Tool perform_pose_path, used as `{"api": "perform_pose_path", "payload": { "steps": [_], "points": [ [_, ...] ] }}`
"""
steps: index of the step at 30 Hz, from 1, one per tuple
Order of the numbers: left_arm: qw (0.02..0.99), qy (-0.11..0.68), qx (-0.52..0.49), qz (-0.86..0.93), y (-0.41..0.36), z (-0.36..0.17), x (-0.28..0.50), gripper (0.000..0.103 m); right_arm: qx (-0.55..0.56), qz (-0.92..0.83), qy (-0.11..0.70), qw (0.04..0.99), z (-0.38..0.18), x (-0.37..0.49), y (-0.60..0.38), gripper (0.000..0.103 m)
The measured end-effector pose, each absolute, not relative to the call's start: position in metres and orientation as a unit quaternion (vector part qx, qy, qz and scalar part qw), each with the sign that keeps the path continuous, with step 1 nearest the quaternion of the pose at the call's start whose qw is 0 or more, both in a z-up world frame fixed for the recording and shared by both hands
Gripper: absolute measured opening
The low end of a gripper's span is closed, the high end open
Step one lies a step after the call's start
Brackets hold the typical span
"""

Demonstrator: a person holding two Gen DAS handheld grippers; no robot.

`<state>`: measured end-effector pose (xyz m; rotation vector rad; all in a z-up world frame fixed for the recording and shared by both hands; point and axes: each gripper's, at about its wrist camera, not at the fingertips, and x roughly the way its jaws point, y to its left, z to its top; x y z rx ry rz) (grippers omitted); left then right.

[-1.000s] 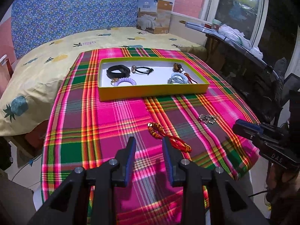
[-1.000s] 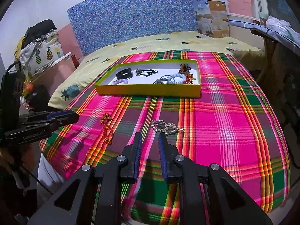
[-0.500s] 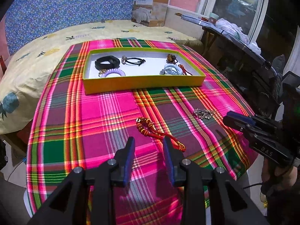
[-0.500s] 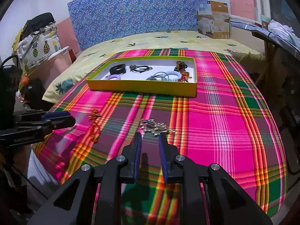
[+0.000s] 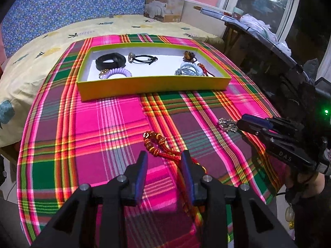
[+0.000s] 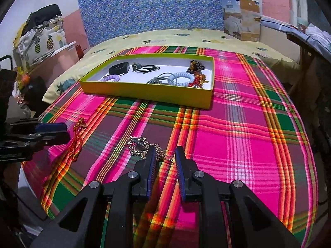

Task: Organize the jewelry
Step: 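Grasp the red beaded strand with the left tool while the right tool grasps the silver brooch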

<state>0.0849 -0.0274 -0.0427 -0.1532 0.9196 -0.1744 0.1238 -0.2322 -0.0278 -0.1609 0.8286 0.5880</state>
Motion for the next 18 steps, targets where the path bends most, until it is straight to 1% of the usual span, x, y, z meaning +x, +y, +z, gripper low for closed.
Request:
{"api": "perform_pose_path", "payload": {
  "steps": [5,12,16,18],
  "points": [
    [0.889,0.445,-0.075,-0.083,-0.028,-0.045,0.092,0.035,-0.066,0.307,0.406,0.858,-0.029,0.116,-0.229,0.02],
    [0.89,0.443,-0.073,-0.082,-0.029,-0.046,0.097,0.035,-0.083,0.33,0.405,0.849,-0.028,0.1,-0.212,0.02],
    [0.89,0.442,-0.07,-0.082,-0.033,-0.046,0.099,0.039,-0.079,0.304,0.4,0.861,-0.024,0.105,-0.212,0.02],
    [0.892,0.441,-0.064,-0.078,-0.035,-0.046,0.1,0.04,-0.074,0.291,0.402,0.865,-0.024,0.109,-0.213,0.02]
  ]
}}
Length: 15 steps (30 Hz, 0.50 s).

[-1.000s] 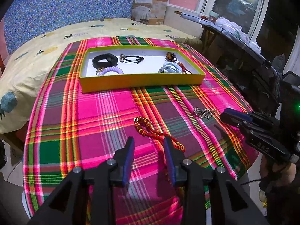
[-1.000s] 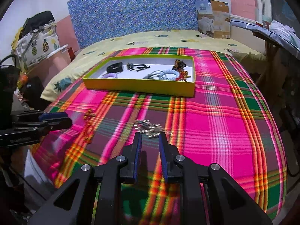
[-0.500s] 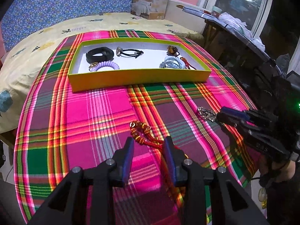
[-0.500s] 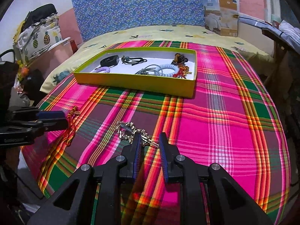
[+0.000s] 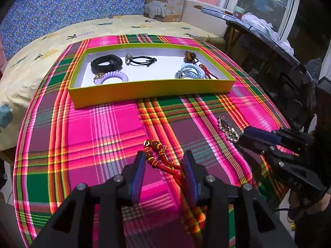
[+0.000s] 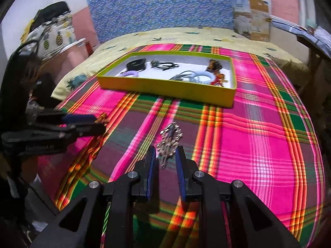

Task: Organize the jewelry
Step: 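Grasp the red beaded strand with the left tool while the right tool grasps the silver brooch, then lift both held items and carry them toward the white tray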

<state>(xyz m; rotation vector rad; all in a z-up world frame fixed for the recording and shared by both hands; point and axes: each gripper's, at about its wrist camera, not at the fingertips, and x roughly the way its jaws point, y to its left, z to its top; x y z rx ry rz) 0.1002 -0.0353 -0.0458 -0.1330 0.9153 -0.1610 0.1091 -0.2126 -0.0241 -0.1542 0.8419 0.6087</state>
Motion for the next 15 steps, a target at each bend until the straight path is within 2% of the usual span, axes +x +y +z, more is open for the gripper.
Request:
{"api": "perform_pose_path", "payload": {
  "steps": [9,15],
  "points": [
    [0.9,0.429,-0.03,-0.067,-0.044,-0.047,0.105,0.039,-0.059,0.274,0.406,0.87,-0.022,0.12,-0.202,0.02],
    [0.905,0.422,-0.015,-0.058,-0.042,-0.048,0.105,0.025,-0.082,0.27,0.403,0.87,-0.025,0.125,-0.192,0.018]
  ]
}}
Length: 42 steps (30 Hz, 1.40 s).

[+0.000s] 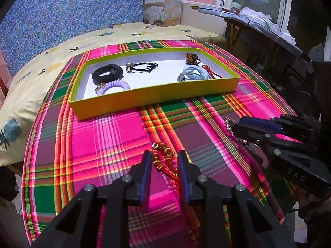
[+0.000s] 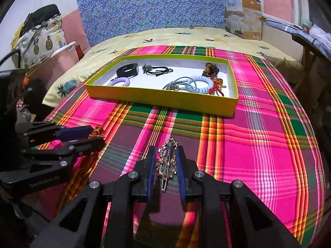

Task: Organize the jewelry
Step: 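Lift both held items and carry them toward the white tray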

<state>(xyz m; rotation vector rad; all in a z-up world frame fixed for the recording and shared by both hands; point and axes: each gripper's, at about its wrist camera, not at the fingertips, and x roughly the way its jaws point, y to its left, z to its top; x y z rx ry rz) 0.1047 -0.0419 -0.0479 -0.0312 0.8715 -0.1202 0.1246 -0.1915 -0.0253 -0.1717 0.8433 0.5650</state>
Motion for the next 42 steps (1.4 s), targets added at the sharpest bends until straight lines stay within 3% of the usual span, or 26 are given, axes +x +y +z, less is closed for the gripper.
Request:
{"api": "perform_pose_path", "payload": {
  "steps": [9,11,16,42],
  "points": [
    [0.906,0.418,-0.007,-0.061,-0.039,-0.048,0.106,0.015,-0.115,0.26,0.4,0.871,-0.028,0.126,-0.185,0.01],
    [0.906,0.418,-0.006,-0.063,-0.039,-0.048,0.106,0.014,-0.118,0.26,0.397,0.872,-0.027,0.124,-0.183,0.004],
    [0.906,0.418,-0.008,-0.064,-0.038,-0.048,0.106,0.008,-0.12,0.258,0.396,0.873,-0.027,0.123,-0.183,0.004],
    [0.921,0.382,-0.024,-0.074,-0.03,-0.017,0.082,0.008,-0.069,0.26,0.375,0.887,0.002,0.106,-0.202,0.004]
  ]
}}
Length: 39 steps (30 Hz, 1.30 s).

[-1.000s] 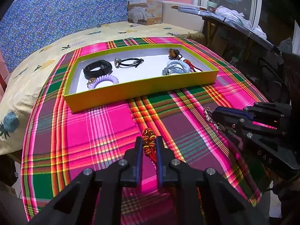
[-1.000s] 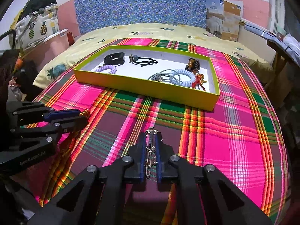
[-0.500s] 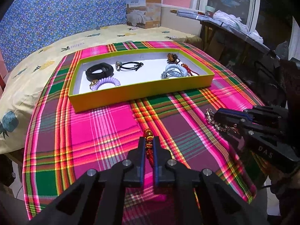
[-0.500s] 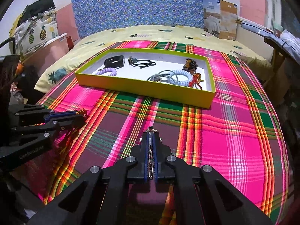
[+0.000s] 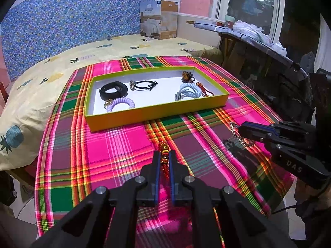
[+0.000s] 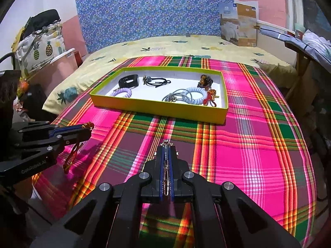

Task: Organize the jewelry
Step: 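Lift both held items and carry them toward the white tray, then lower the red strand and silver brooch into the tray and open both tools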

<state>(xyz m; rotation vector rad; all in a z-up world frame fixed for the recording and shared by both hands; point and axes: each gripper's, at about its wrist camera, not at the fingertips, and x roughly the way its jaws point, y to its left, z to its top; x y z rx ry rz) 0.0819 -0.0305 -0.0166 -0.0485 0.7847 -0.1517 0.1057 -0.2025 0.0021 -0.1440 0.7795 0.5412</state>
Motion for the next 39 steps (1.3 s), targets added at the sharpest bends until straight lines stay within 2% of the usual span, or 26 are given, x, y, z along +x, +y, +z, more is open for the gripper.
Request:
{"api": "perform_pose_path", "payload": {
  "steps": [10,23,39],
  "points": [
    [0.926,0.371,-0.02,-0.069,-0.027,-0.002,0.09,0.008,-0.066,0.264,0.365,0.89,0.016,0.111,-0.199,0.004],
    [0.931,0.36,-0.022,-0.055,-0.015,0.016,0.139,0.008,-0.064,0.267,0.348,0.896,0.037,0.152,-0.188,0.004],
    [0.92,0.387,-0.022,-0.054,-0.008,-0.007,0.209,0.008,-0.069,0.263,0.366,0.89,0.026,0.236,-0.166,0.004]
  ]
}}
